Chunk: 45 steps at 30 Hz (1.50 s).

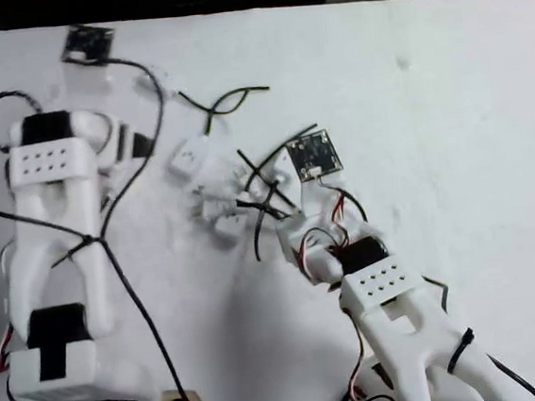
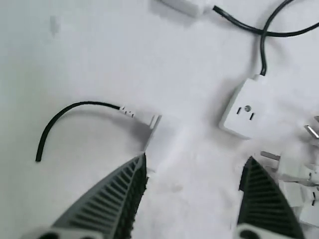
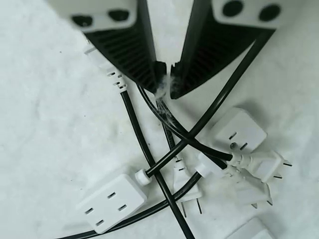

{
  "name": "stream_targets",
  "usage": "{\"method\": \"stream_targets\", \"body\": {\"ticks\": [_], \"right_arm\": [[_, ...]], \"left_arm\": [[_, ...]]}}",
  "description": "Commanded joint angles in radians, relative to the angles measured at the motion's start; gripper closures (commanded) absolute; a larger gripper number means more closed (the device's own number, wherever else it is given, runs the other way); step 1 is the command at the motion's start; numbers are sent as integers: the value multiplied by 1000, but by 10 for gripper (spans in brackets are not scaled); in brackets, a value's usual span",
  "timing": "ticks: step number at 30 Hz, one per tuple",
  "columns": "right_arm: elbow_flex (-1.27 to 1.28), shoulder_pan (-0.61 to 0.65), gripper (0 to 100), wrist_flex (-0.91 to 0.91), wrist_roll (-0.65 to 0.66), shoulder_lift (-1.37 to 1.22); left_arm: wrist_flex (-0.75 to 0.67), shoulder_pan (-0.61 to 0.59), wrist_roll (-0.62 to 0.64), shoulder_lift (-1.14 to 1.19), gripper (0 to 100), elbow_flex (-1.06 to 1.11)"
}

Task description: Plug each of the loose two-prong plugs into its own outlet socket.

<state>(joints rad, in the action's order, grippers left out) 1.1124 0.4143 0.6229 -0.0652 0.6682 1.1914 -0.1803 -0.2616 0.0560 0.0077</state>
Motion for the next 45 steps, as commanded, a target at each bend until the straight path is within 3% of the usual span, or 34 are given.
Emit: {"method": "stream_targets", "body": {"ticks": [1, 7, 17, 21, 27, 31, 34, 39, 45], "right_arm": [[-5, -5, 975, -12, -6, -1], [-5, -7, 975, -12, -6, -1], [-5, -7, 975, -12, -6, 2], [-5, -7, 975, -12, -6, 5], [-5, -7, 976, -12, -6, 7], [-5, -28, 975, -18, -6, 7], [-6, -42, 976, -19, -6, 7], [-6, -42, 978, -19, -6, 4], [-6, -42, 978, -19, -6, 4]], "left_arm": [[-8, 99, -49, 85, 698, -94], [-2, 176, -114, 331, 701, -253], [9, 176, -115, 751, 703, -641], [138, 188, -129, 886, 735, -822], [374, 209, -253, 978, 981, -1115], [574, 203, -247, 977, 979, -1363], [601, 191, -206, 970, 979, -1478], [601, 163, -183, 845, 979, -1358], [600, 182, -184, 476, 979, -934]]}}
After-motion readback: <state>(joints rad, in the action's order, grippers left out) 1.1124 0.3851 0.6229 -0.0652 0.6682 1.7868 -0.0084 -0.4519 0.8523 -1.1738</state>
